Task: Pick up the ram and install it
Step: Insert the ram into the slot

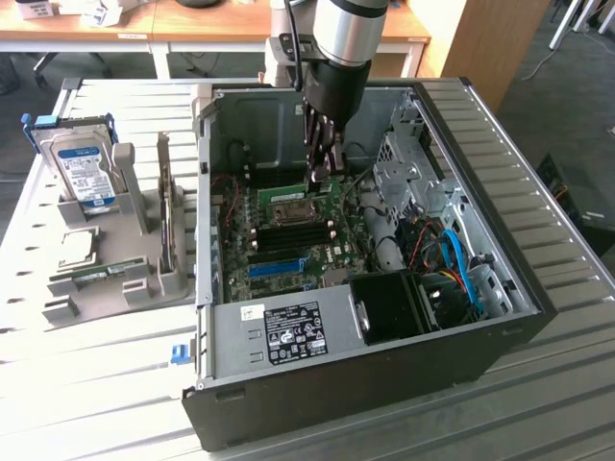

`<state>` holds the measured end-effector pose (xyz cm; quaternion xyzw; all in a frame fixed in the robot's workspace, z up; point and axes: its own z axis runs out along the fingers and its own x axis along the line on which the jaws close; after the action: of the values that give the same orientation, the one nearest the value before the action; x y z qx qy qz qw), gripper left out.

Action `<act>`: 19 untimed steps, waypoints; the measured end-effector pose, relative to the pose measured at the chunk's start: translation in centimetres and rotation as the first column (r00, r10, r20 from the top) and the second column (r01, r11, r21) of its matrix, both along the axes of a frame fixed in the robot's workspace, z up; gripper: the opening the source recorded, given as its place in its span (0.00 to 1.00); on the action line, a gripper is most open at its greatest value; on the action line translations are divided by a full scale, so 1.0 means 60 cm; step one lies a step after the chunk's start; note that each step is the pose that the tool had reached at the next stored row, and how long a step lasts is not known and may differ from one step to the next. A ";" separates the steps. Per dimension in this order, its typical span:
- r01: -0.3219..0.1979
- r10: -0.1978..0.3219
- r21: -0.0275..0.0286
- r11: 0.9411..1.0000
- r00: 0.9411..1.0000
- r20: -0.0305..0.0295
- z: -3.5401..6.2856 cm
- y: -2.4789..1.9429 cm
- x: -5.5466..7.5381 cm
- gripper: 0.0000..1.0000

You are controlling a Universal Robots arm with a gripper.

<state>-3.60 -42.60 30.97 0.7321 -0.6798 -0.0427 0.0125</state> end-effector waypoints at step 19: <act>0.000 0.000 0.002 1.000 1.000 0.000 -0.018 0.0000 0.000 0.12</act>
<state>-3.60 -42.60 29.90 0.7321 -0.6798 -0.0433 0.0119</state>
